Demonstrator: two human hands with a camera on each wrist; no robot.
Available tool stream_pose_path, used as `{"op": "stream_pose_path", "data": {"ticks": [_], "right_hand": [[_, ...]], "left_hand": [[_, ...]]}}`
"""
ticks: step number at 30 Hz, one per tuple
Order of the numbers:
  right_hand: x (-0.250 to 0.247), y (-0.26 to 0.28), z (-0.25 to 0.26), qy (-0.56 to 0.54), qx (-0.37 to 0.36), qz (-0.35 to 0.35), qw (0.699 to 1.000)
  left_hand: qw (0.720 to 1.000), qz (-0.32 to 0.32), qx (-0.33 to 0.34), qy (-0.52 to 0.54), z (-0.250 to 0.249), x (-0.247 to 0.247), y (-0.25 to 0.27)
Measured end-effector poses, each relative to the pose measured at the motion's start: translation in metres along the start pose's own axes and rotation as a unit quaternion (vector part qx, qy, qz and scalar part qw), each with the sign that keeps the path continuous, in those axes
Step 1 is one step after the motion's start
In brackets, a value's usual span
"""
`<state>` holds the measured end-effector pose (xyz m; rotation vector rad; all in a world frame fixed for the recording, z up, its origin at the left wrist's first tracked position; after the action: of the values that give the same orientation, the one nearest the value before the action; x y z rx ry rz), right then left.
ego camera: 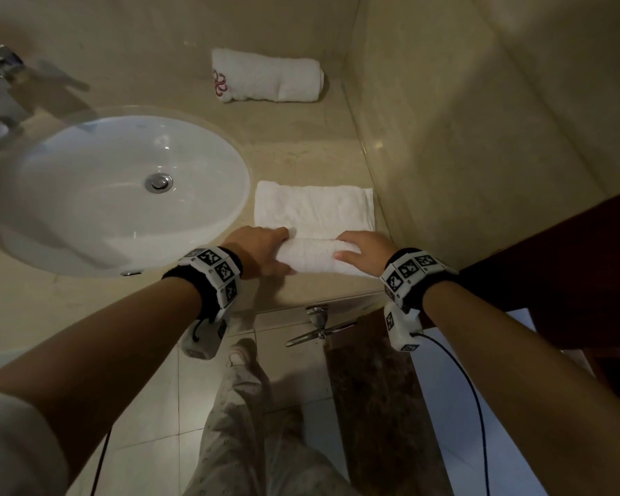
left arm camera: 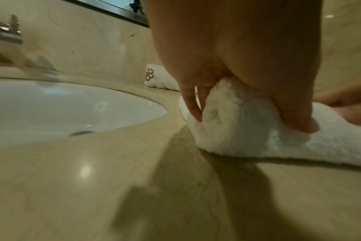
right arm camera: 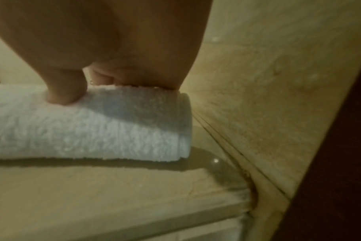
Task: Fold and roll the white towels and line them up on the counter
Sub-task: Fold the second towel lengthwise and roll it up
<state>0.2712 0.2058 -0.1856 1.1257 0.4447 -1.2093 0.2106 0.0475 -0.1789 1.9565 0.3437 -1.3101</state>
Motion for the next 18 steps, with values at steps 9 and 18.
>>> {"op": "stream_pose_path", "data": {"ticks": [9, 18], "right_hand": [[-0.003, -0.001, 0.01, 0.116, -0.043, -0.038, 0.992], [-0.018, -0.027, 0.013, -0.001, -0.034, 0.037, 0.999]], "left_hand": [[0.992, 0.026, -0.014, 0.122, 0.015, 0.002, -0.017], [0.995, -0.066, 0.007, 0.069, 0.011, -0.017, -0.02]]}}
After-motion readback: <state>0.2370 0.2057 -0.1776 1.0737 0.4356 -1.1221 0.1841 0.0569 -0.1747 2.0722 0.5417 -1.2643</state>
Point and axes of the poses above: each hand's wrist, its own y-axis away from the middle knuckle, its own x-axis out of the palm, z = x × y, the point moved 8 cm from there along -y, towards the middle knuckle, and after that the axes turned 3 degrees about -y, right-handed, at the moved point
